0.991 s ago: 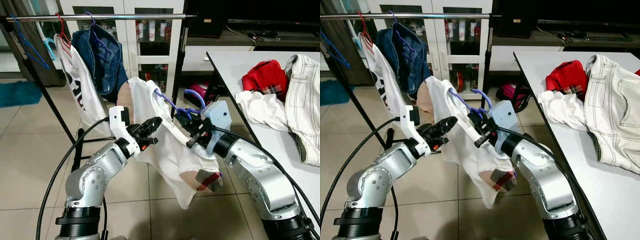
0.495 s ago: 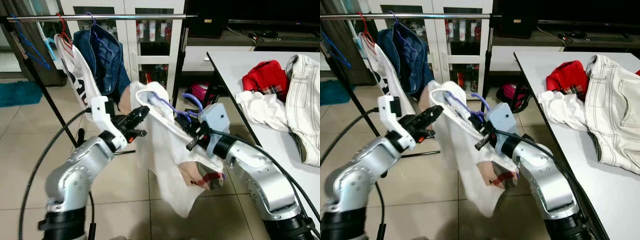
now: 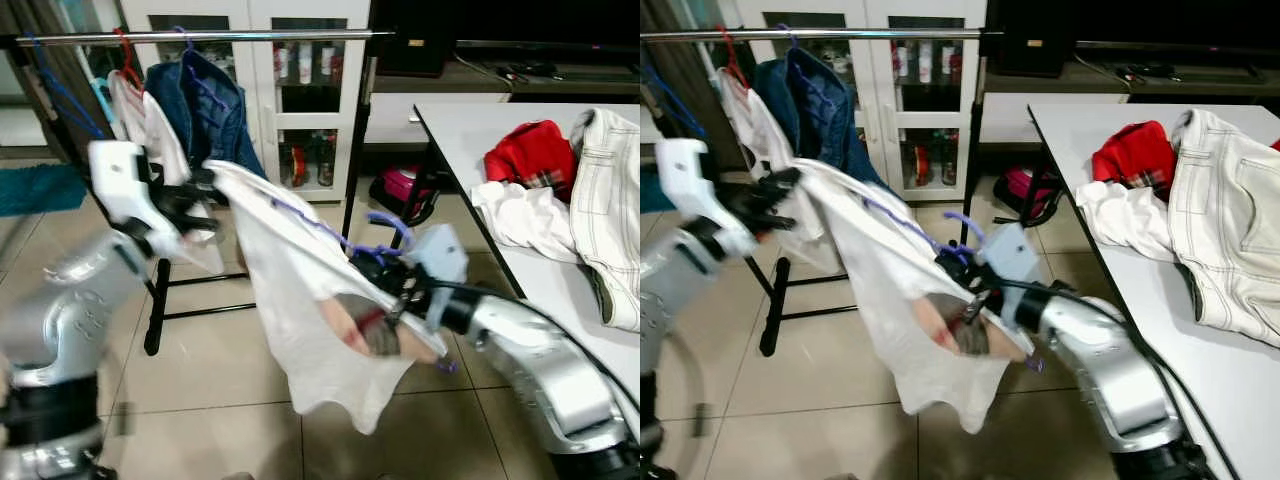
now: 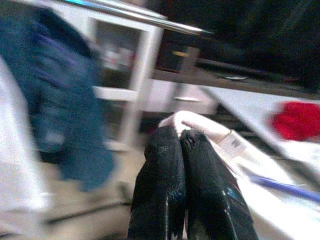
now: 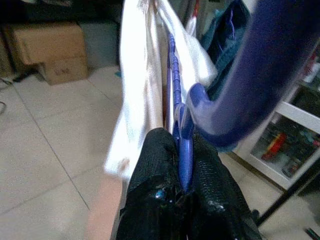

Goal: Hang hanger

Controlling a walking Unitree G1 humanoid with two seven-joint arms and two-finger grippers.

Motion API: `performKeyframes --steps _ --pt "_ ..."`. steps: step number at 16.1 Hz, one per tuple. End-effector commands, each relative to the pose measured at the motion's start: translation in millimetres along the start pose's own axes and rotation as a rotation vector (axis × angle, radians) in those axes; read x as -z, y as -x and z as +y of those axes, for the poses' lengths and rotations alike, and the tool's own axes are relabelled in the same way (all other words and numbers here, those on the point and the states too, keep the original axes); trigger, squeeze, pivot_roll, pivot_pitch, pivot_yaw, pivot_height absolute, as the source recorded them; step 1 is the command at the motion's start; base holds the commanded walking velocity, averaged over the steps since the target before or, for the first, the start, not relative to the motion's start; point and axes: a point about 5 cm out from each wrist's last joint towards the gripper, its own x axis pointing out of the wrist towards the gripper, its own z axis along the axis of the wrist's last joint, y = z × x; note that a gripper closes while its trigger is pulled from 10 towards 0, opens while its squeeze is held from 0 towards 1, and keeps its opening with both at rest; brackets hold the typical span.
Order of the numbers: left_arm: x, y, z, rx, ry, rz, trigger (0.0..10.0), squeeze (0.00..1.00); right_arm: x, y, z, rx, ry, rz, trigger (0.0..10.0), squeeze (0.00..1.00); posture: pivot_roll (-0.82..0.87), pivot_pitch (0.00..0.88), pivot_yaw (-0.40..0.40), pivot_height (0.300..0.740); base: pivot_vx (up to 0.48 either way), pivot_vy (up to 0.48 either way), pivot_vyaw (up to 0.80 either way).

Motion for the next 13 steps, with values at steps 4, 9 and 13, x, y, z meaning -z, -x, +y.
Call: performKeyframes --steps 4,9,13 --pt "11.1 -7.2 31.1 -0.212 -0.28 0.068 0.0 0.0 -22.3 11.0 -1.6 -0.063 -0.101 -0.15 0.0 0.0 -0.09 0.0 0.012 0.74 0.0 0.0 0.0" --pt "15.2 -20.5 -2.2 -0.05 -0.302 0.005 0.0 0.0 -1.3 4.8 0.3 -0.03 -0.032 0.07 0.0 0.0 -0.09 0.0 0.01 0.74 0.0 0.0 0.0" --pt "2.2 -27.4 -12.3 0.01 -0.394 0.008 0.0 0.0 19.1 -2.5 -10.9 0.028 0.159 0.338 0.0 0.0 -0.08 0.0 0.018 0.74 0.0 0.0 0.0"
